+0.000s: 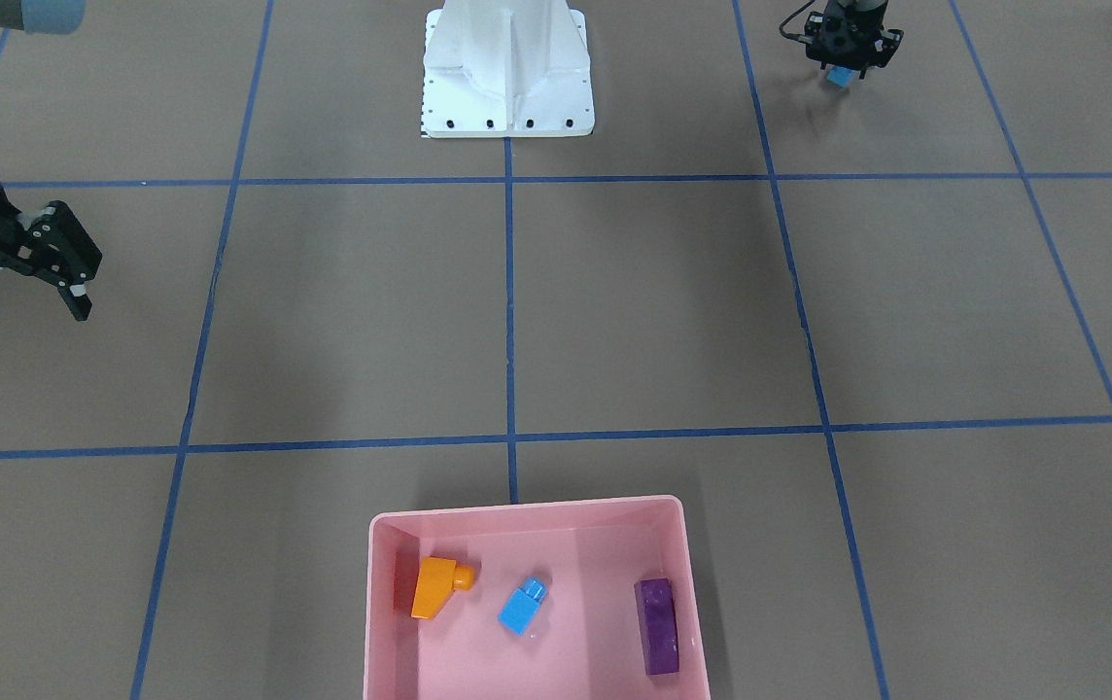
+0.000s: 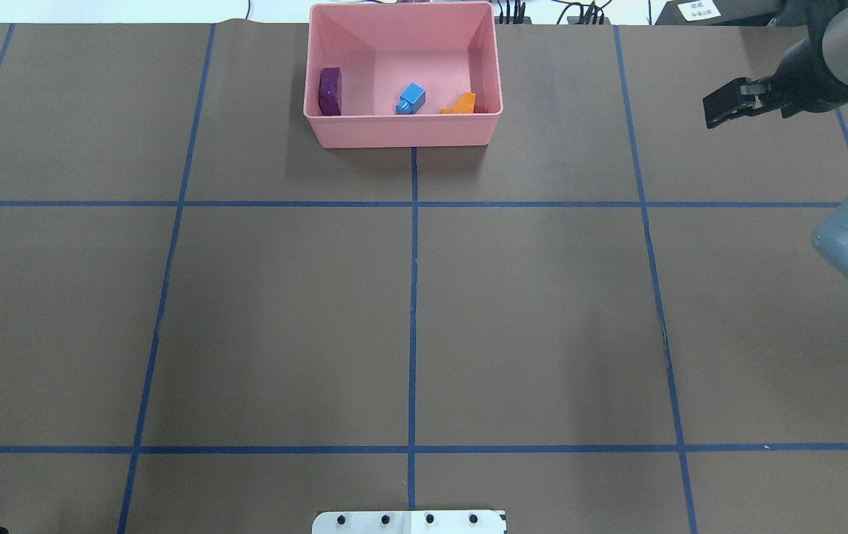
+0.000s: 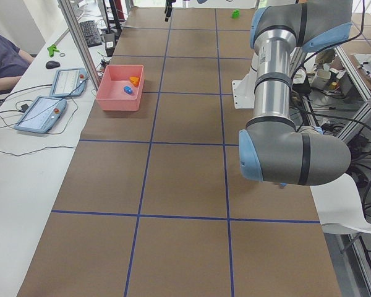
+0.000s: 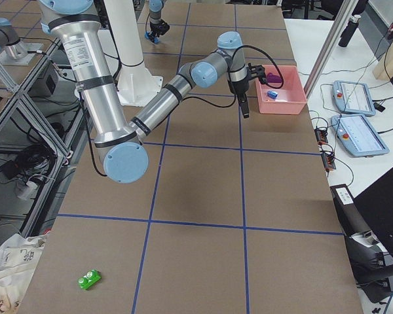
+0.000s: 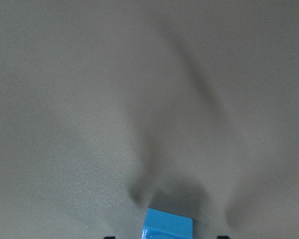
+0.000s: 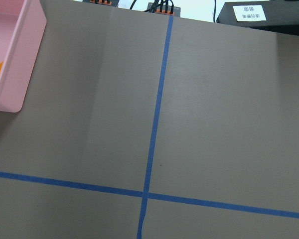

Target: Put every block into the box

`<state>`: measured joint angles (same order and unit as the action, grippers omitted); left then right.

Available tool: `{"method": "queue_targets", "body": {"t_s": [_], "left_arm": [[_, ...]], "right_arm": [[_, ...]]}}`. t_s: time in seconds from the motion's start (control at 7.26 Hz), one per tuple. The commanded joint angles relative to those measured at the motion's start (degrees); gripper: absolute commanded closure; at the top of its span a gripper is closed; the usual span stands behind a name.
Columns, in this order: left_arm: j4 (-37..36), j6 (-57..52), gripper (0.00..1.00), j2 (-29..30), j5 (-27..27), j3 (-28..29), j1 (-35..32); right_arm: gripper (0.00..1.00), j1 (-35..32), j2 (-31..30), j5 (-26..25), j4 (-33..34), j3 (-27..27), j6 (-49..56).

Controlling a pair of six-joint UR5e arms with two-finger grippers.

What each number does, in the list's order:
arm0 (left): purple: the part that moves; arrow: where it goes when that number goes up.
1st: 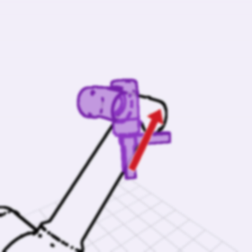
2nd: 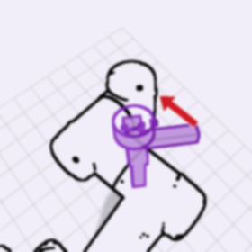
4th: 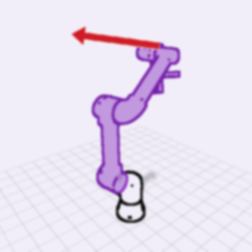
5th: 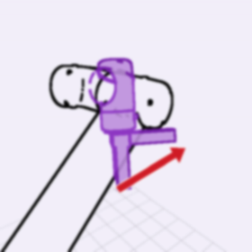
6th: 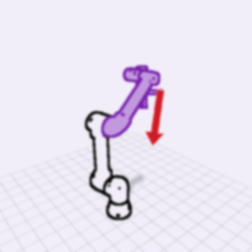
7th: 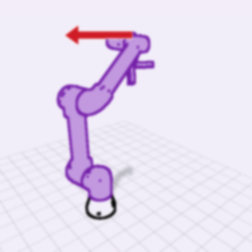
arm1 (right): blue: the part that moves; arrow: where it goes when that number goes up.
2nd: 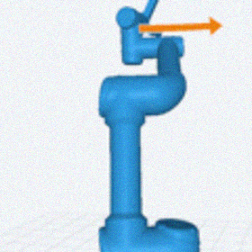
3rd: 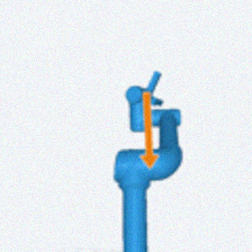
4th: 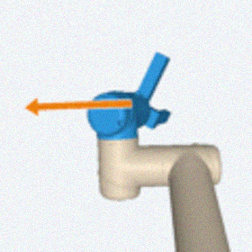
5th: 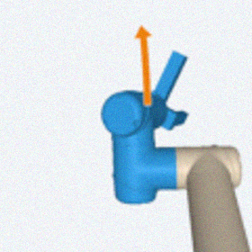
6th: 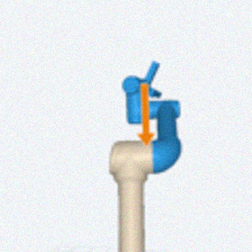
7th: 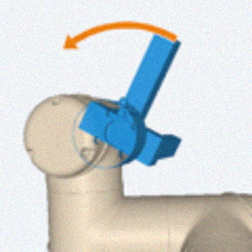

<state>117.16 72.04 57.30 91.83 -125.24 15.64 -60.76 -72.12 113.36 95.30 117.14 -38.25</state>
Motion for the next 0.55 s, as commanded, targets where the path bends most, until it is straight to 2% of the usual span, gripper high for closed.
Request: {"method": "queue_targets", "body": {"t_s": [0.0, 0.14, 0.41], "left_arm": [[0.1, 0.0, 0.63, -0.2, 0.0, -0.1, 0.0], [0.1, 0.1, 0.97, -0.2, 0.0, -0.2, -0.1], [0.1, 0.3, 1.00, -0.3, -0.1, -1.8, -0.5]], "right_arm": [[0.00, 0.2, 0.0, -0.1, 0.1, -0.1, -0.2], [0.00, 0.2, 0.0, -0.1, 0.1, -0.1, -0.2], [0.00, 0.4, 0.0, -0.1, 0.0, -0.2, -0.2]]}}
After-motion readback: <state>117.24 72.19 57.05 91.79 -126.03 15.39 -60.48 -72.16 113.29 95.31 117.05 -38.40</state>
